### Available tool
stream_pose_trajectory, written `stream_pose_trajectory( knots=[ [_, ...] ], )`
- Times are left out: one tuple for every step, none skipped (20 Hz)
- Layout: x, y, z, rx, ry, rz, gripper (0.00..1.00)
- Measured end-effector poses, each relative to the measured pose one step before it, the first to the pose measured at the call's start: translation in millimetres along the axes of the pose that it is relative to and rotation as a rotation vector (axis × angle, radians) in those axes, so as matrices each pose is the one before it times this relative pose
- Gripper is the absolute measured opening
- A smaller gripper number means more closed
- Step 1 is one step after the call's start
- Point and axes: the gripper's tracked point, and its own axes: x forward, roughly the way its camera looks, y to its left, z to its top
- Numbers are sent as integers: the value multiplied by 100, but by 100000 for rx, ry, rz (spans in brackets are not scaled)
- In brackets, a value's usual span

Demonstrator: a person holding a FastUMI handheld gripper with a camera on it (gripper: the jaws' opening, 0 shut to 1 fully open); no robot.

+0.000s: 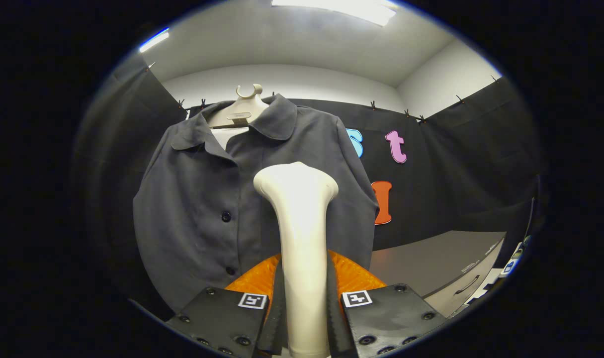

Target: Iron the clothes twice with a garment steamer, once on the left side and once on the right side.

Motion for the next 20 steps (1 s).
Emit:
stream_pose_trajectory(
  knots=[
    [-100, -8, -676, 732, 1862, 341, 41],
    [-162, -89, -274, -282, -318, -94, 41],
    [-318, -134, -355, -1306, 598, -294, 42],
    [-294, -58, -547, -1115, 975, 4, 41],
    [-166, -24, -379, -782, 315, 147, 41],
    [-82, -49, -395, -640, 388, 175, 41],
    [-303, -52, -552, -203, 975, 114, 41],
    [-279, -119, -619, 44, 1460, 10, 41],
    [-387, -231, -811, -56, 1368, -43, 41],
    [-207, -147, -770, -198, 1195, -190, 41],
    [-467, -197, -833, -308, 1440, -72, 41],
    [-229, -140, -826, -172, 1506, 78, 41],
    [-303, -145, -826, -111, 1293, 204, 41],
    [-327, -171, -738, -265, 1177, 112, 41],
    [-458, -198, -731, -607, 1200, -107, 41],
    [-180, -173, -781, -671, 1376, -302, 41],
    [-138, -76, -746, -508, 1168, -112, 41],
    [-187, -97, -729, -372, 1254, 47, 41],
    [-262, -109, -799, -281, 1464, -20, 42],
    [-212, -139, -899, -79, 1504, -152, 42]
  ],
)
